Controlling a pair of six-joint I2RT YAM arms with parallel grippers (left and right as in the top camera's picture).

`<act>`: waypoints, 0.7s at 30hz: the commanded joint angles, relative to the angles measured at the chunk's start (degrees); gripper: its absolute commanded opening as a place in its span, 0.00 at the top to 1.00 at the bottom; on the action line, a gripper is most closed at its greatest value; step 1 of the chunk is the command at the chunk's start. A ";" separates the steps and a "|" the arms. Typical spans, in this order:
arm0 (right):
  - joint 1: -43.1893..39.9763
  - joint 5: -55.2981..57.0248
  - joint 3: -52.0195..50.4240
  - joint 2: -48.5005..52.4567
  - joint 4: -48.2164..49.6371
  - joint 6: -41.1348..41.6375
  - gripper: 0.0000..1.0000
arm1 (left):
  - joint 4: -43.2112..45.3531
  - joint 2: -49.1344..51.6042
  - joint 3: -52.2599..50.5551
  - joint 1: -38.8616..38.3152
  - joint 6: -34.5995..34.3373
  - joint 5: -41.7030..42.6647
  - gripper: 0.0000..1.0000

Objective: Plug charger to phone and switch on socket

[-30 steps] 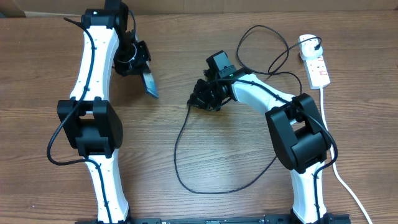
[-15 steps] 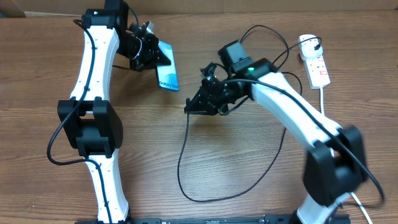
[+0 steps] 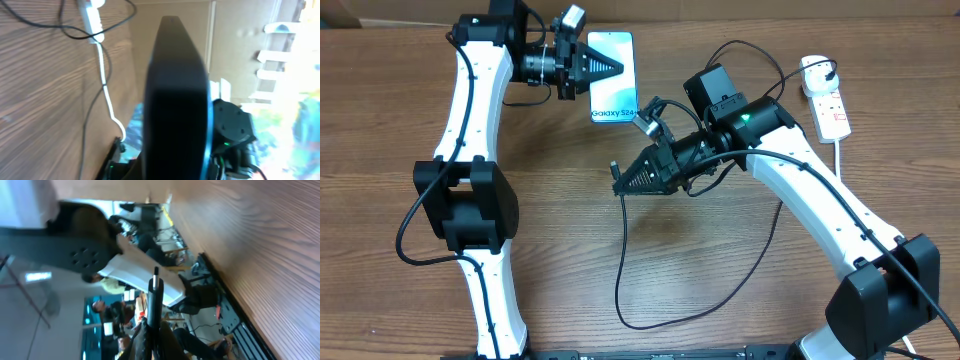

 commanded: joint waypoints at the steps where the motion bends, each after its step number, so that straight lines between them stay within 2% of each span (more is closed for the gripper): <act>1: -0.94 -3.89 -0.39 -0.07 0.74 -2.34 0.96 | -0.22 -0.79 1.20 -0.02 1.44 6.32 0.96; 13: -7.34 -3.85 -0.39 -0.04 4.13 -1.11 0.96 | -0.39 -0.79 1.20 -0.02 -1.75 6.29 0.96; 21: -7.32 1.99 -0.44 -0.04 11.67 10.45 0.96 | 0.15 -0.79 1.20 -0.07 -5.86 6.29 0.96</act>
